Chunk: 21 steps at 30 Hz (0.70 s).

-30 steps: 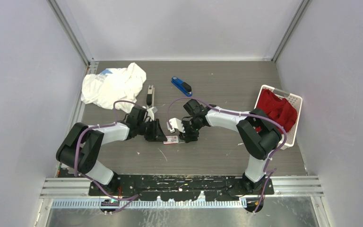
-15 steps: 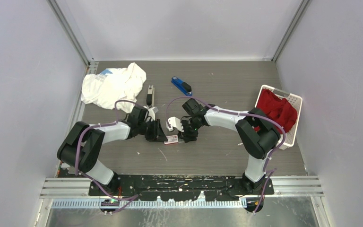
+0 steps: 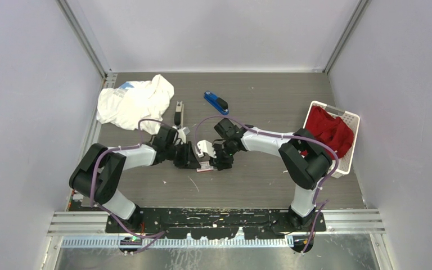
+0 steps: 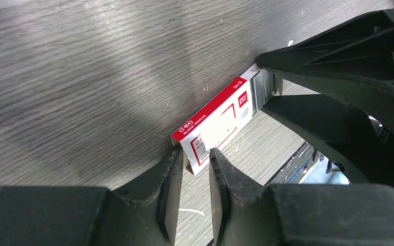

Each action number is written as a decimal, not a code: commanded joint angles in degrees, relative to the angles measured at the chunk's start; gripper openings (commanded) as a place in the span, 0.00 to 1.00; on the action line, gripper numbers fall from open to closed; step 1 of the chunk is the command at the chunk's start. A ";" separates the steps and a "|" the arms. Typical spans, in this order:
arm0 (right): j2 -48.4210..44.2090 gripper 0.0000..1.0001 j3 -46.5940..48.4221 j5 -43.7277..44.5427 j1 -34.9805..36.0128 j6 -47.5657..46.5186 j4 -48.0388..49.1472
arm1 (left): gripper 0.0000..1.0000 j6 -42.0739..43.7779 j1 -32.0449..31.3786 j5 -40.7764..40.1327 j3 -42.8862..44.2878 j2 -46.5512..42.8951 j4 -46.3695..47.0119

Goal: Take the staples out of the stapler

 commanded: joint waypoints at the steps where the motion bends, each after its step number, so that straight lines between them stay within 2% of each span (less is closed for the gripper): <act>1: 2.42 0.41 0.36 -0.18 1.64 1.01 1.29 | 0.28 1.89 -1.79 -5.01 -1.65 3.48 -4.76; 14: 2.49 0.42 0.60 0.02 1.73 1.63 1.67 | 0.28 1.23 -2.52 -5.38 -1.52 3.69 -3.87; 21: 2.45 0.46 0.76 0.90 1.73 1.93 1.52 | 0.29 1.18 -2.61 -5.85 -1.77 2.75 -4.15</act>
